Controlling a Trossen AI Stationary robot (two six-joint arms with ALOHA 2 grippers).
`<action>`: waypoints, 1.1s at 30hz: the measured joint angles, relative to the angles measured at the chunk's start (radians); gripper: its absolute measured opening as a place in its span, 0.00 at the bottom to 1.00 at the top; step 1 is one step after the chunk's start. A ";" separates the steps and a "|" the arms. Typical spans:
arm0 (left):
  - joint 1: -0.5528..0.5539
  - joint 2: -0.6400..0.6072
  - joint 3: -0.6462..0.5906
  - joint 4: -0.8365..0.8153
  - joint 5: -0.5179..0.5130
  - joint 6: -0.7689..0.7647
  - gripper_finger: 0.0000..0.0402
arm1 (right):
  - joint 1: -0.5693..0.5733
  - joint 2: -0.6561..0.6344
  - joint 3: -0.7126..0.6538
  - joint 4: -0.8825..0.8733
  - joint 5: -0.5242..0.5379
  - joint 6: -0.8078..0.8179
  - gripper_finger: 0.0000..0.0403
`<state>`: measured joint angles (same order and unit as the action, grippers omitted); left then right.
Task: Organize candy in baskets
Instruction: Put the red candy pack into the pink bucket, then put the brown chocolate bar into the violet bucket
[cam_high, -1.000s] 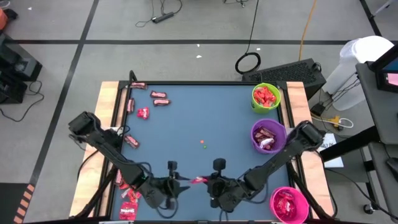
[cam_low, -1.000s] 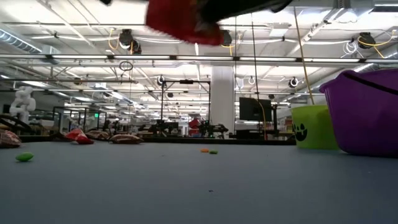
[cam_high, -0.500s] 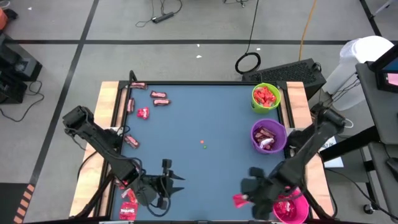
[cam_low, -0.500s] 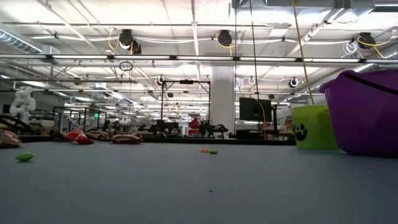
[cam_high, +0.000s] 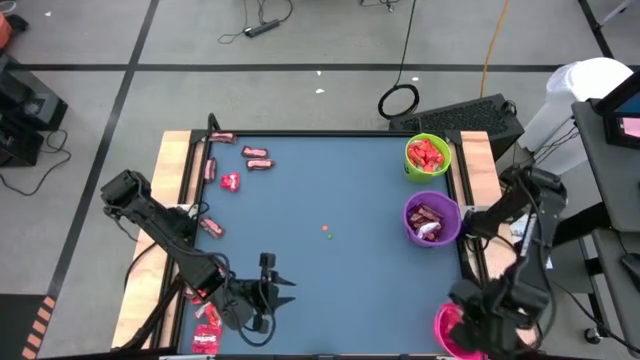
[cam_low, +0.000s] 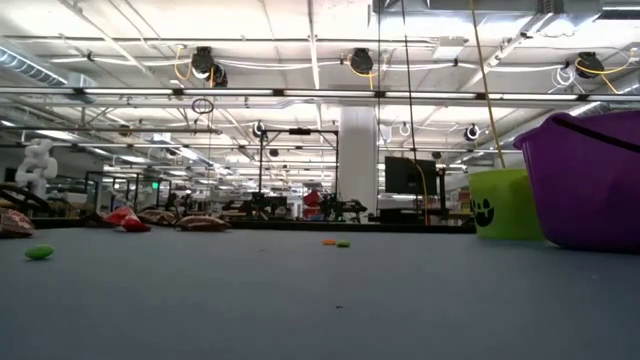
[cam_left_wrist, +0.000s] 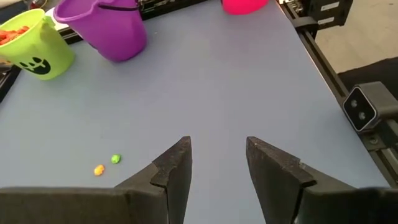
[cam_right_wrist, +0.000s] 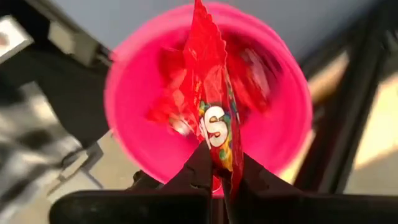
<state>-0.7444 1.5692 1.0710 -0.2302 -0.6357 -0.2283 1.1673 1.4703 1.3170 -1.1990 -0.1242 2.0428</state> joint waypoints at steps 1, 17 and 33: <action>0.000 0.000 0.000 0.000 0.000 0.000 0.40 | 0.019 0.006 0.000 -0.001 -0.011 0.051 0.03; 0.005 0.000 0.000 0.004 -0.081 -0.001 0.40 | 0.047 -0.019 0.000 0.039 0.145 0.054 0.44; 0.072 0.000 0.000 0.008 -0.098 -0.018 0.40 | -0.088 0.002 0.000 0.052 1.132 -0.753 0.50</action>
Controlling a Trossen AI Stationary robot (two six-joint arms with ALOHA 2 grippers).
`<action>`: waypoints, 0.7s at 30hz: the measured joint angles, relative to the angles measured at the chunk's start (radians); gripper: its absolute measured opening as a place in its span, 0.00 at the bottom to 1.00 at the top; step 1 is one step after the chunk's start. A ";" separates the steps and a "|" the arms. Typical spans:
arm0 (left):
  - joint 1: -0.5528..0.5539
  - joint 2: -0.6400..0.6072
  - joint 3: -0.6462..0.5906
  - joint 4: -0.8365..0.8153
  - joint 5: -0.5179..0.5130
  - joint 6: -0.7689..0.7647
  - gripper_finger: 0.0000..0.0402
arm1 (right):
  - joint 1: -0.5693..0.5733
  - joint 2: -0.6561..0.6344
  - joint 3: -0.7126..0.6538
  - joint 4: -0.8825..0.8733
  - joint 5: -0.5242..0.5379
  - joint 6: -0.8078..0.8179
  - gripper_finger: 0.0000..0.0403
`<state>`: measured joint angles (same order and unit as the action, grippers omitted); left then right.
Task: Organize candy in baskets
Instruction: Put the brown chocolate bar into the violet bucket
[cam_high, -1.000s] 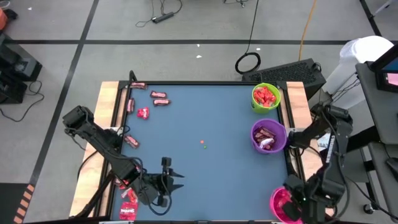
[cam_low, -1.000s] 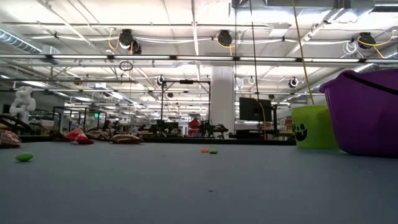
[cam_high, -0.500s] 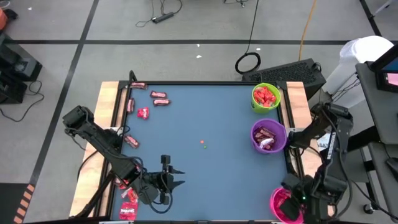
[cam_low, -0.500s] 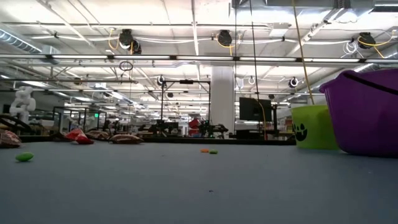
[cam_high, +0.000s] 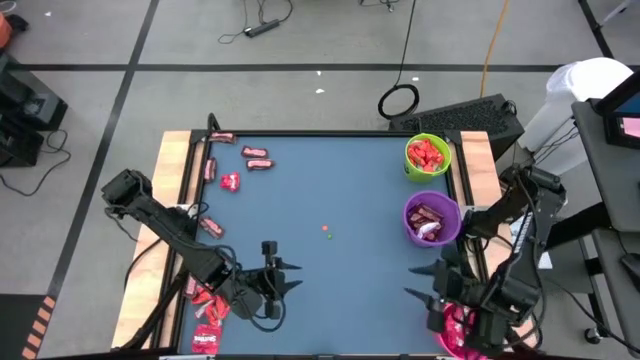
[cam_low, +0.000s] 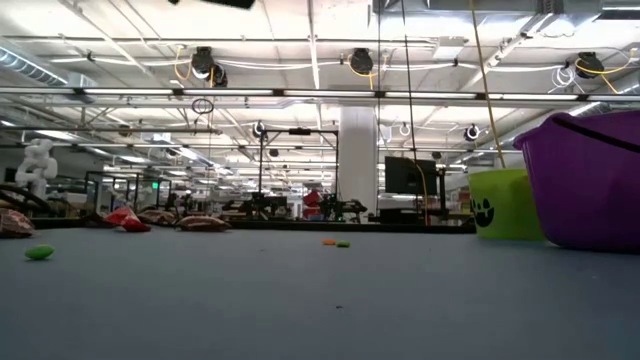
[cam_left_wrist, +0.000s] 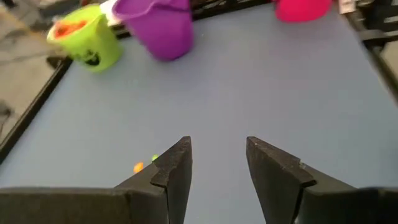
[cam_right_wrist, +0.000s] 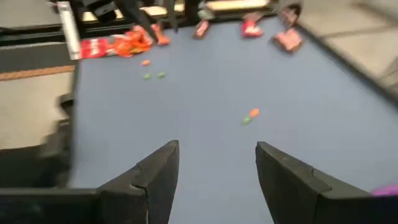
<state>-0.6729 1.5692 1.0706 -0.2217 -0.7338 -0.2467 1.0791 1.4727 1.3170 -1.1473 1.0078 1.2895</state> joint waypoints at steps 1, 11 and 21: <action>0.014 0.000 0.000 -0.012 0.001 -0.023 0.40 | -0.014 0.007 0.000 0.001 0.015 -0.028 0.50; 0.241 0.000 0.000 -0.487 0.049 -0.359 0.59 | -0.140 0.106 0.000 0.015 0.091 -0.128 0.50; 0.526 0.000 0.000 -0.745 0.137 -0.287 0.62 | -0.239 0.222 0.000 0.029 0.091 -0.153 0.50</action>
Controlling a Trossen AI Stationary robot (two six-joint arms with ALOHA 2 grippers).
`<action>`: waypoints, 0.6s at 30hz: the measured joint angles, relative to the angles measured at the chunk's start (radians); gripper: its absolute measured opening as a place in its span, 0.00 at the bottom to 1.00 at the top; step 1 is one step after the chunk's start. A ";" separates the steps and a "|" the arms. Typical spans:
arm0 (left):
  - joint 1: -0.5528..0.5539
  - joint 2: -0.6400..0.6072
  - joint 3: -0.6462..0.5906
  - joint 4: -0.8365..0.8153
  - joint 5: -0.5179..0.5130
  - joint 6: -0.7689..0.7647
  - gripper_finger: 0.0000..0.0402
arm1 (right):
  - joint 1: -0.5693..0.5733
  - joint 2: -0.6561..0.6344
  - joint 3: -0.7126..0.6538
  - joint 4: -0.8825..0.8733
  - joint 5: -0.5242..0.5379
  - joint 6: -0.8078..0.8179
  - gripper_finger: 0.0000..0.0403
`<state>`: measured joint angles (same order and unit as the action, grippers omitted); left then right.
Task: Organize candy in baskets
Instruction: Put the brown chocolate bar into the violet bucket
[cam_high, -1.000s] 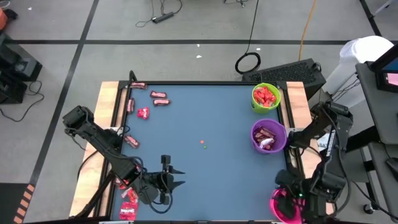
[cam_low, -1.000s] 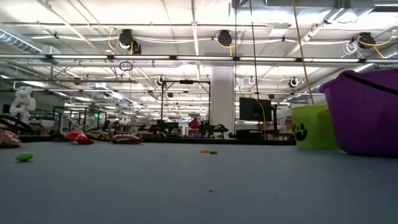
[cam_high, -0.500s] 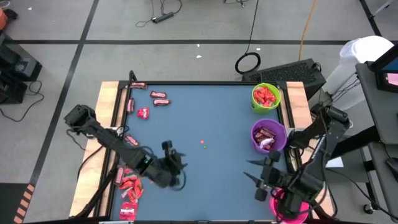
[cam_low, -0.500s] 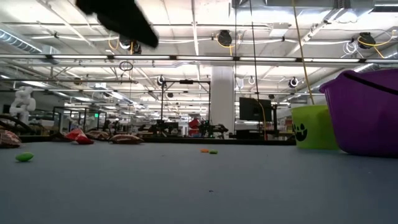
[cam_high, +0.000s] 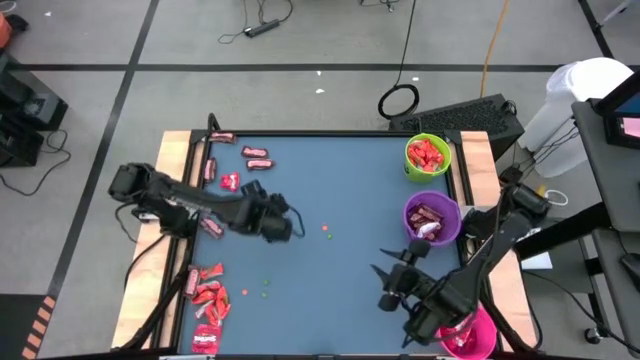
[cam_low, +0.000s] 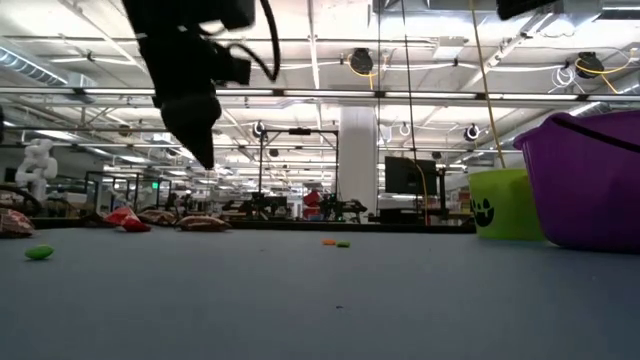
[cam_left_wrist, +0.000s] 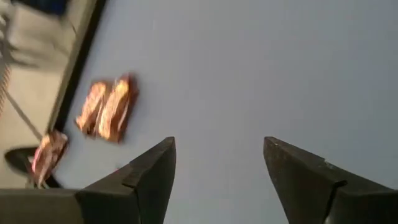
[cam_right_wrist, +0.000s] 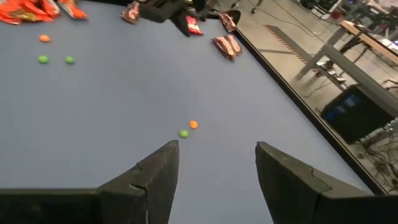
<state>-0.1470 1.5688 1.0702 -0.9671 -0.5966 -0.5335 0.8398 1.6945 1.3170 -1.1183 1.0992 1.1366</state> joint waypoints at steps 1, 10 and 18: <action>0.043 0.000 0.000 -0.006 0.029 0.029 0.62 | -0.006 0.010 0.000 0.009 0.000 0.000 0.50; 0.393 0.000 0.000 0.024 0.068 0.340 0.62 | -0.035 0.077 0.000 0.016 0.007 0.000 0.50; 0.620 0.000 0.000 0.141 0.186 0.582 0.62 | -0.061 0.089 0.000 0.018 0.028 -0.021 0.50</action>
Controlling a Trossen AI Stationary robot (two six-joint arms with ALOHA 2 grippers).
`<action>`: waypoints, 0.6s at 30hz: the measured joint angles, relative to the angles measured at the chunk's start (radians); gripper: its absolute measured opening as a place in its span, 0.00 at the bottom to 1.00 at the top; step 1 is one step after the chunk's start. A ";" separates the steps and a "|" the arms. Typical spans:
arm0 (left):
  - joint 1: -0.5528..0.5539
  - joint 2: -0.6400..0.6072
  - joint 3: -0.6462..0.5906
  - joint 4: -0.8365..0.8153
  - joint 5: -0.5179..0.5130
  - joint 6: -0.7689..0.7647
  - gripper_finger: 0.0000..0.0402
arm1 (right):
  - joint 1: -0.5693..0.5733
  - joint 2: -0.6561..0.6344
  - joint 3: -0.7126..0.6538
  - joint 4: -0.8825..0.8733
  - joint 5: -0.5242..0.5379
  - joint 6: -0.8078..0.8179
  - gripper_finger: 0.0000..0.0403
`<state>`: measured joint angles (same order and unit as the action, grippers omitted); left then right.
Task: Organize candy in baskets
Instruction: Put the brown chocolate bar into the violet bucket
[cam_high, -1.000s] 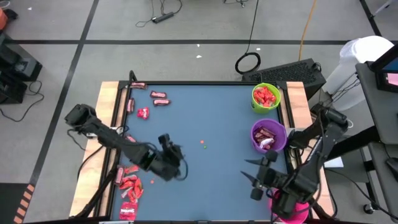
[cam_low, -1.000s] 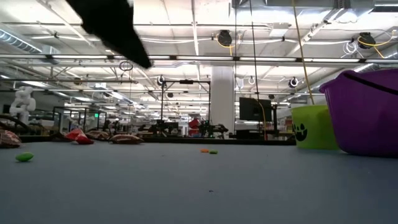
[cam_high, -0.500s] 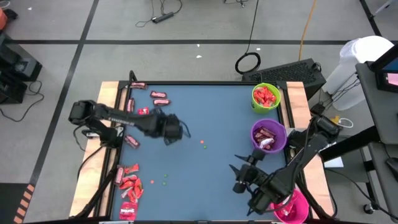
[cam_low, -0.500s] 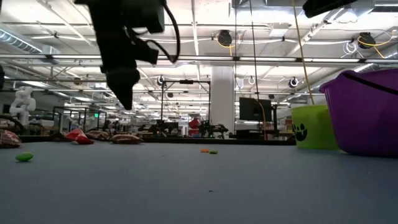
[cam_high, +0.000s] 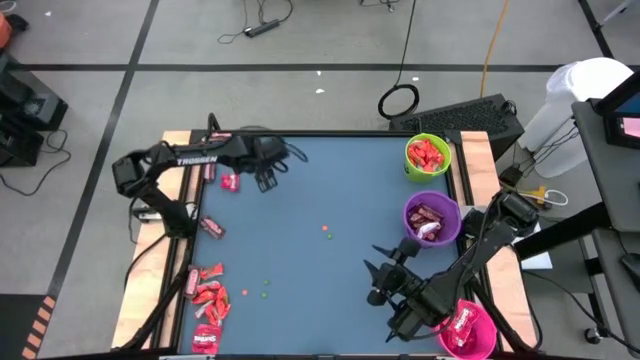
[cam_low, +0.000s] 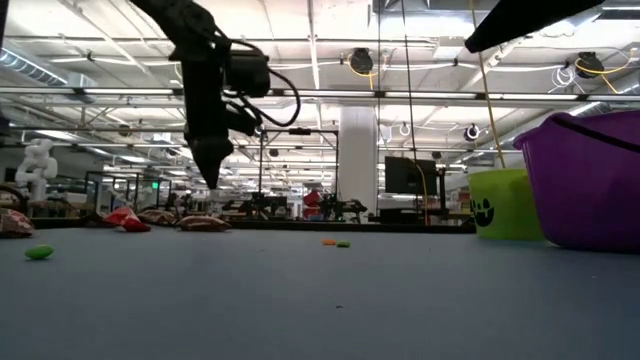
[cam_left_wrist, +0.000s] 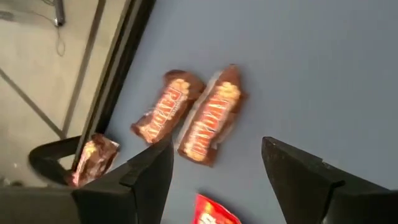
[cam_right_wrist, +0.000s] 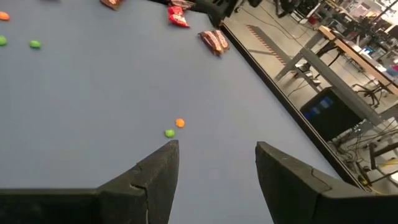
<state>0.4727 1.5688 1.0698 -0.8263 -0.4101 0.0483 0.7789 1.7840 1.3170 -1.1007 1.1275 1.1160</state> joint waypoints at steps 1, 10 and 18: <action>0.027 0.000 0.000 0.011 0.021 0.017 0.62 | 0.000 0.000 0.000 0.000 0.000 -0.001 0.50; 0.167 0.061 0.000 0.043 0.184 0.102 0.62 | 0.000 0.000 0.000 0.000 -0.001 -0.034 0.50; 0.190 0.159 0.000 0.040 0.202 0.124 0.61 | 0.000 0.000 0.000 0.000 -0.002 -0.032 0.50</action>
<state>0.6632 1.7274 1.0695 -0.7860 -0.2083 0.1719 0.7792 1.7836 1.3170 -1.1007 1.1255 1.0840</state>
